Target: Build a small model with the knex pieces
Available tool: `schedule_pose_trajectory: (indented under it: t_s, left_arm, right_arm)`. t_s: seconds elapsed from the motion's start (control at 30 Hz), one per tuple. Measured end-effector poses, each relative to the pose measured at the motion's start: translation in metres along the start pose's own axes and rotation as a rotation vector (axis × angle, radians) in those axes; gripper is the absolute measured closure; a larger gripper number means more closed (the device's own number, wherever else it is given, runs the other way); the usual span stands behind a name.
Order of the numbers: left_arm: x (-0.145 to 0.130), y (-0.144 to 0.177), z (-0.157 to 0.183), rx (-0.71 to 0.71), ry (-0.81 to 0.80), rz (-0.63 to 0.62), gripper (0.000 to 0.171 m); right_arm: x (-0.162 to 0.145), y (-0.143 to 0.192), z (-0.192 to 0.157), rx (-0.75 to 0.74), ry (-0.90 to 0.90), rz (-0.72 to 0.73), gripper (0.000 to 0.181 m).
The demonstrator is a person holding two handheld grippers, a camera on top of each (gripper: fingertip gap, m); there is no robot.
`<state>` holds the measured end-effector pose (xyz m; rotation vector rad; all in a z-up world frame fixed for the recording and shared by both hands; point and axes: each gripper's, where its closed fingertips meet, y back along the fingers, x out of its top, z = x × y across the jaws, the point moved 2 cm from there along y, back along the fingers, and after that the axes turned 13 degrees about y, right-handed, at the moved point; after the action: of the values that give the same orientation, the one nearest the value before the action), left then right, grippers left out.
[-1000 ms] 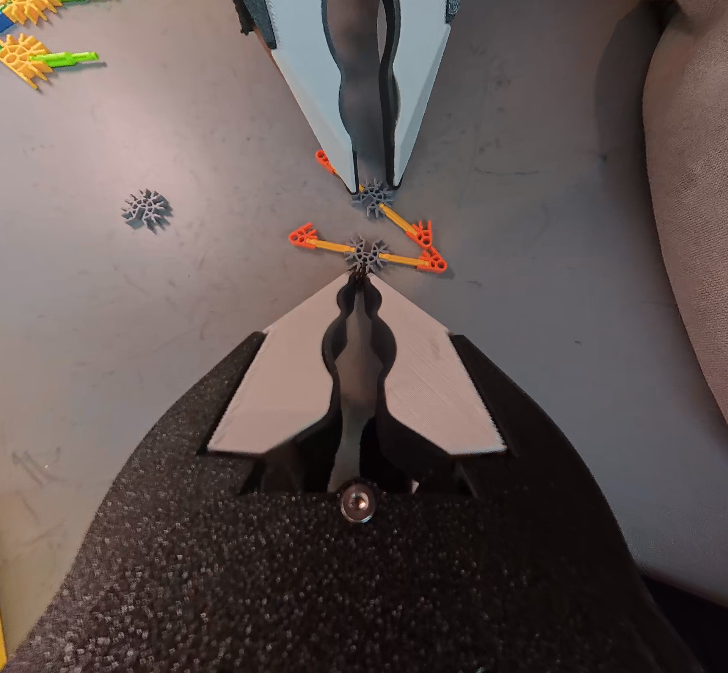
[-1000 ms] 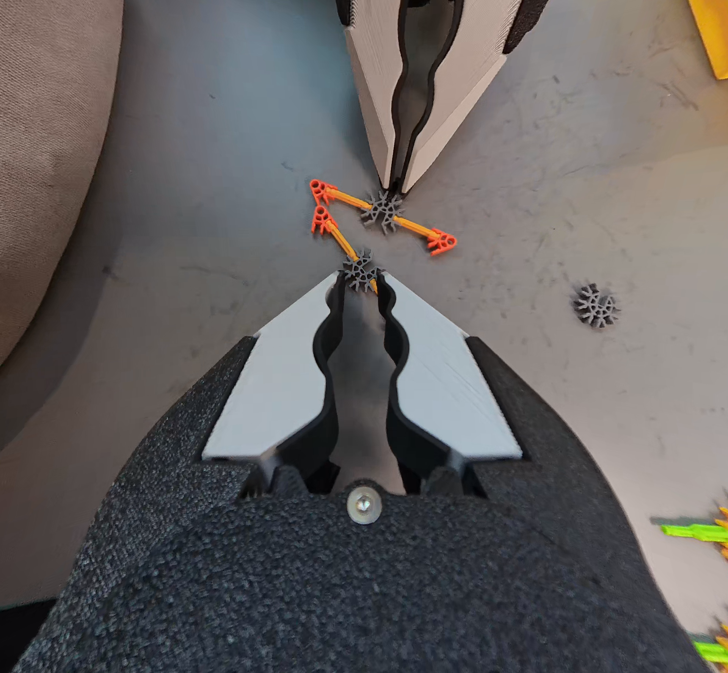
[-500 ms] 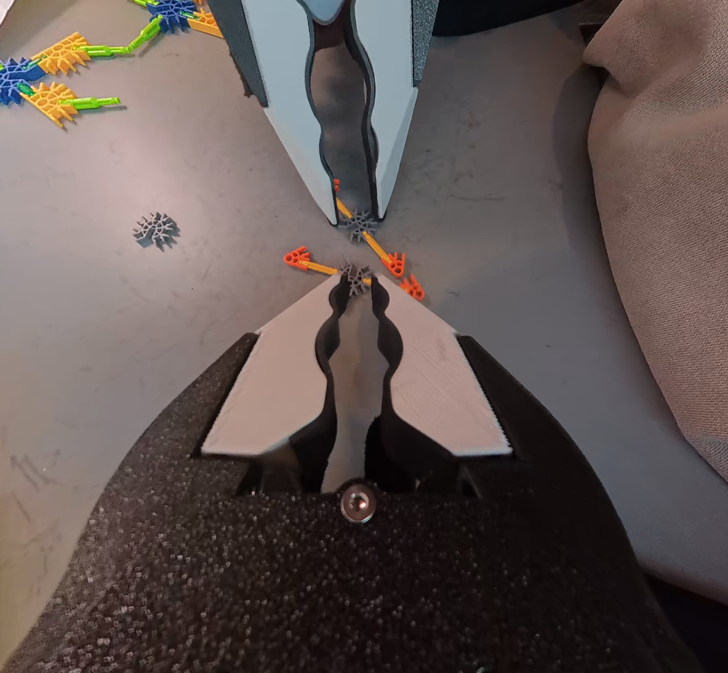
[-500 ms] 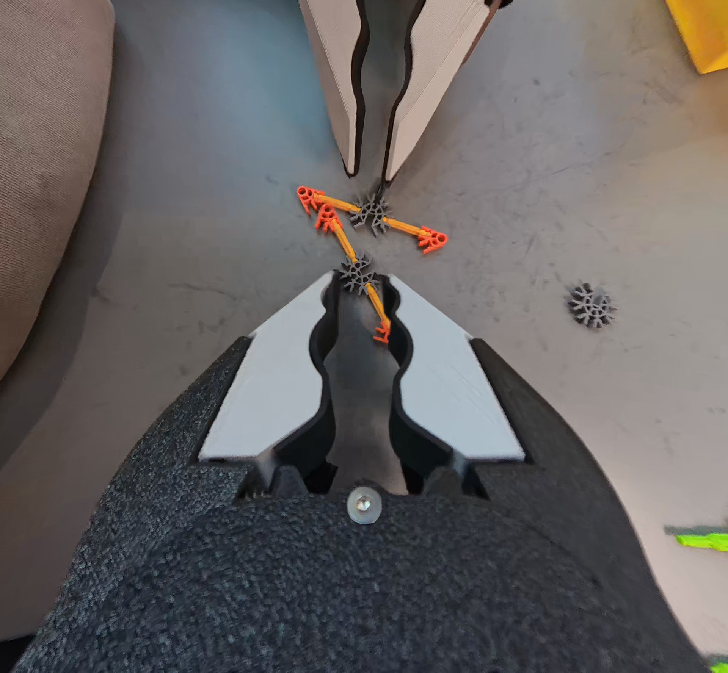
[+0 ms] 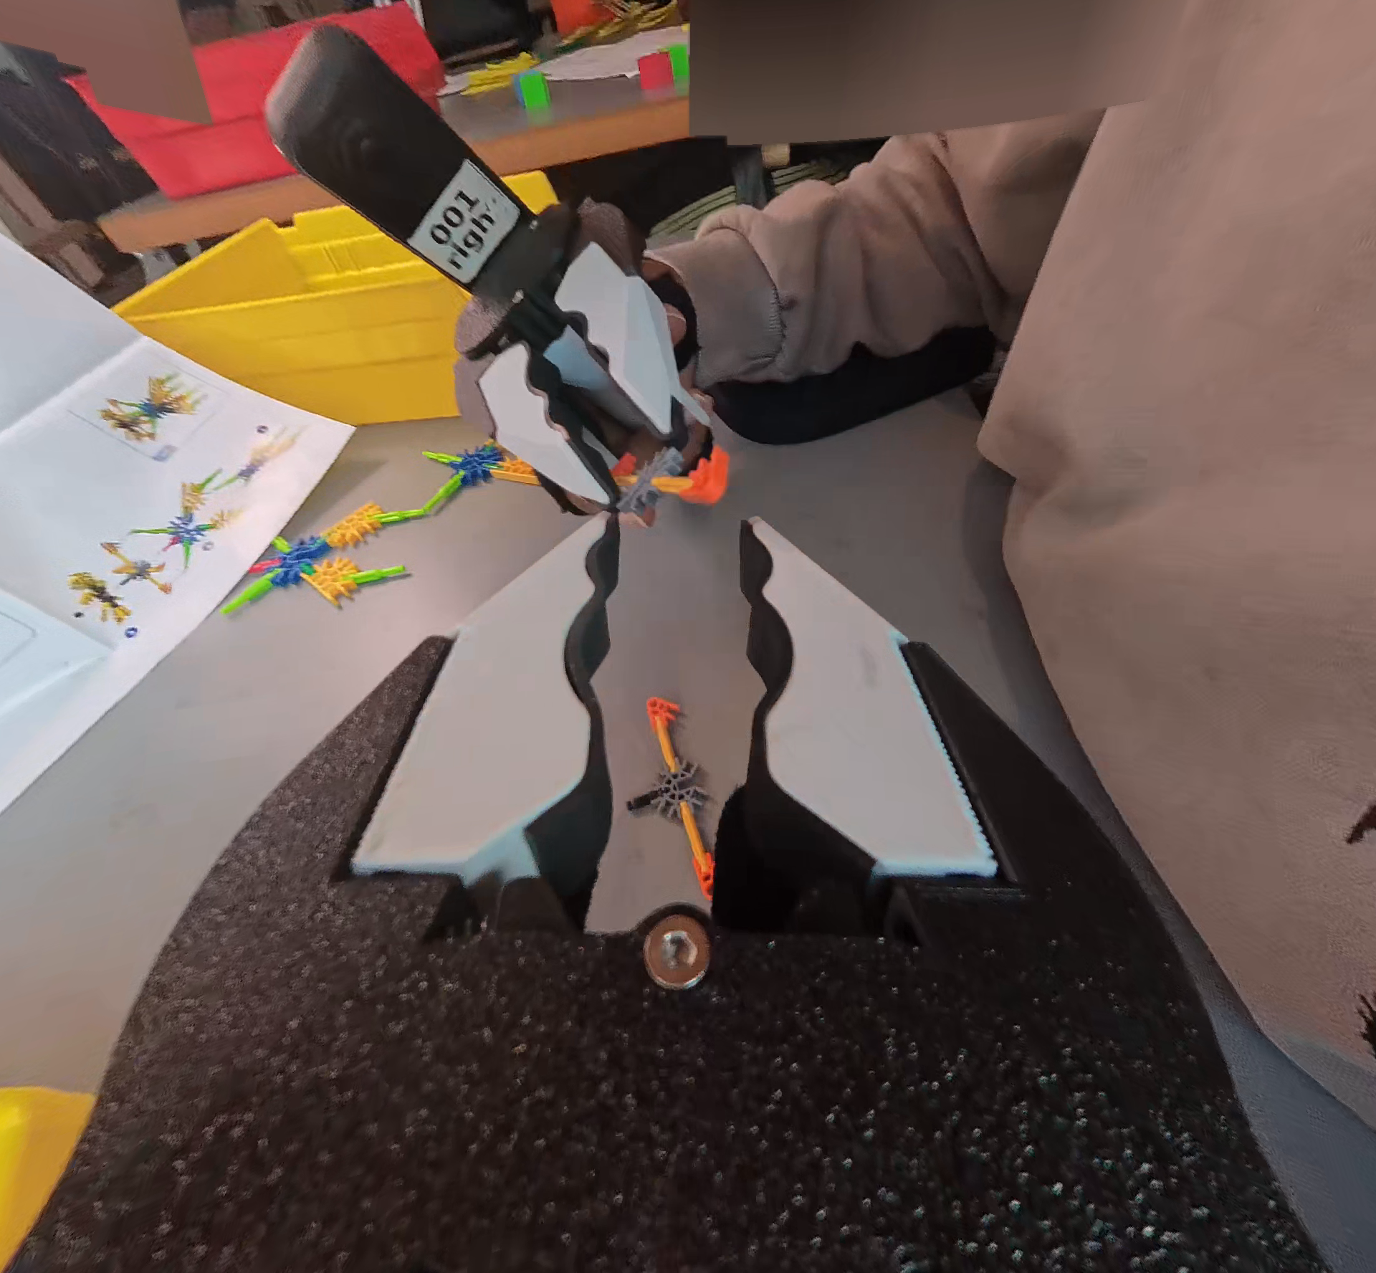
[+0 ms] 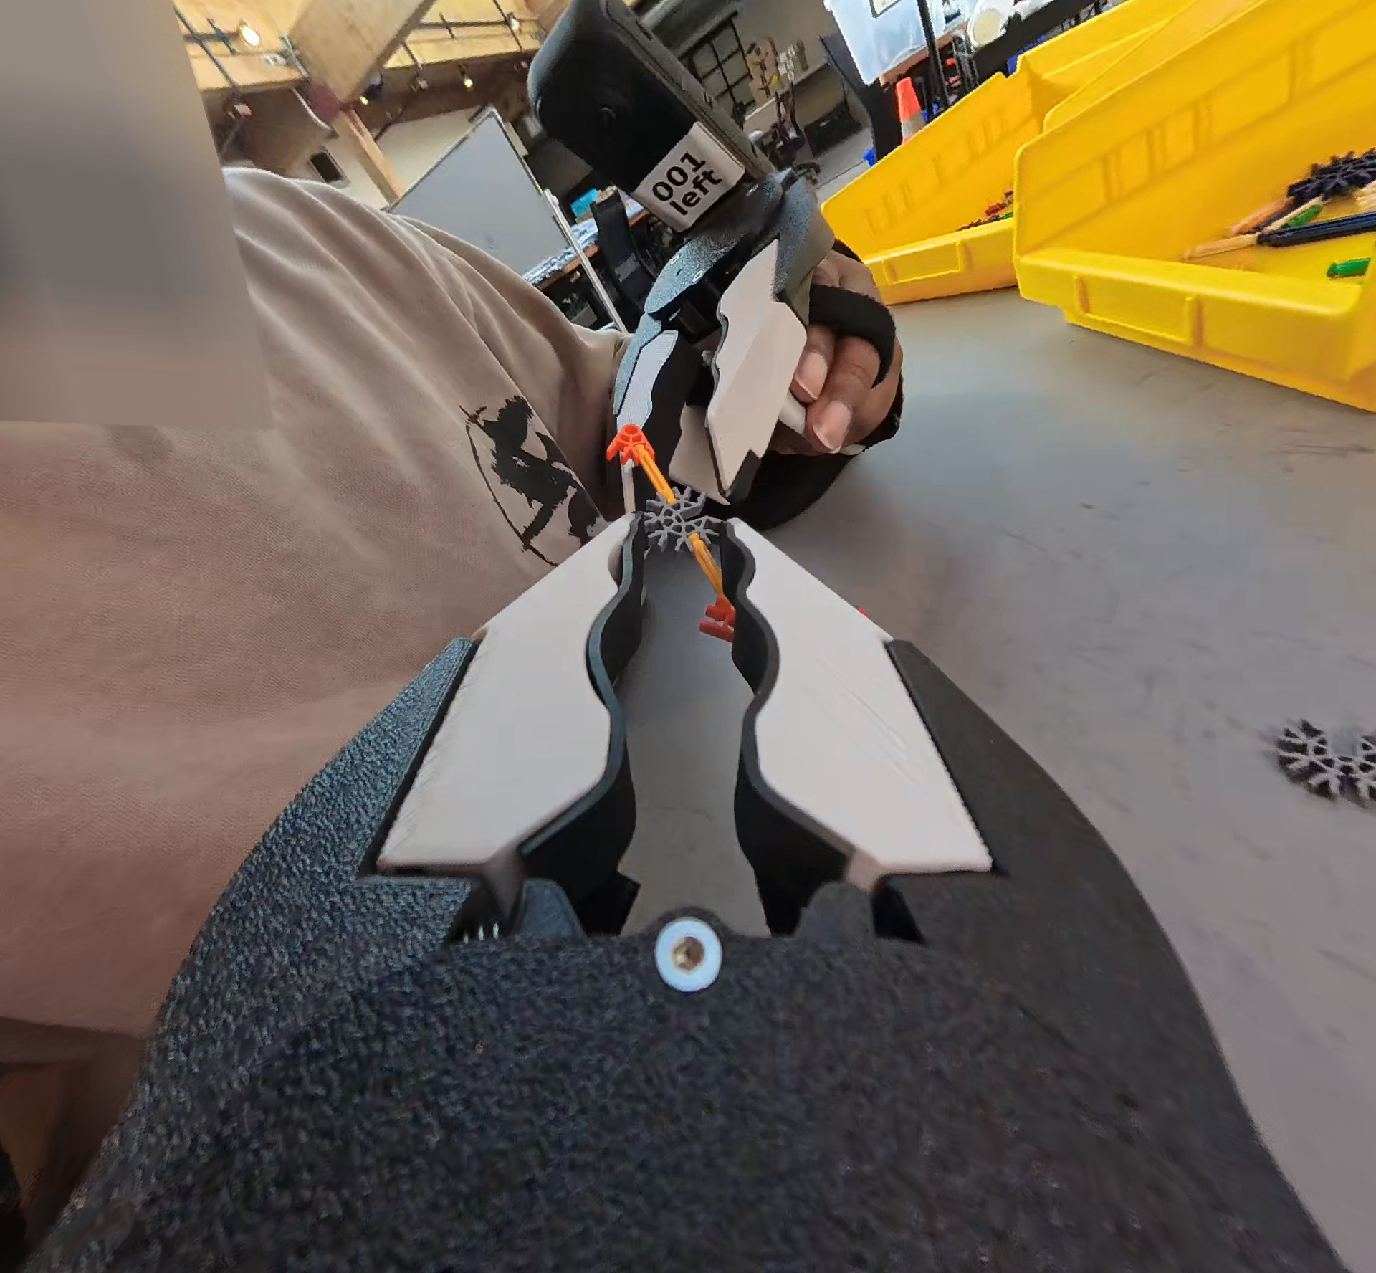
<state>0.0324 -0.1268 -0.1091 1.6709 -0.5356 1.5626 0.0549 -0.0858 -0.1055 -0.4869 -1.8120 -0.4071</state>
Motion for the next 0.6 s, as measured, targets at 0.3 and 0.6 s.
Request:
schedule_pose_trajectory:
  t_s: [0.3,0.6]
  left_arm:
    - [0.009,0.001,-0.005,0.051,0.037,0.024,0.168]
    - [-0.006,-0.001,-0.018,-0.046,0.327,-0.012,0.168]
  right_arm:
    - [0.003,-0.009,0.002,0.022,-0.096,0.084,0.166]
    - [-0.009,-0.013,0.010,-0.293,0.381,-0.231,0.175]
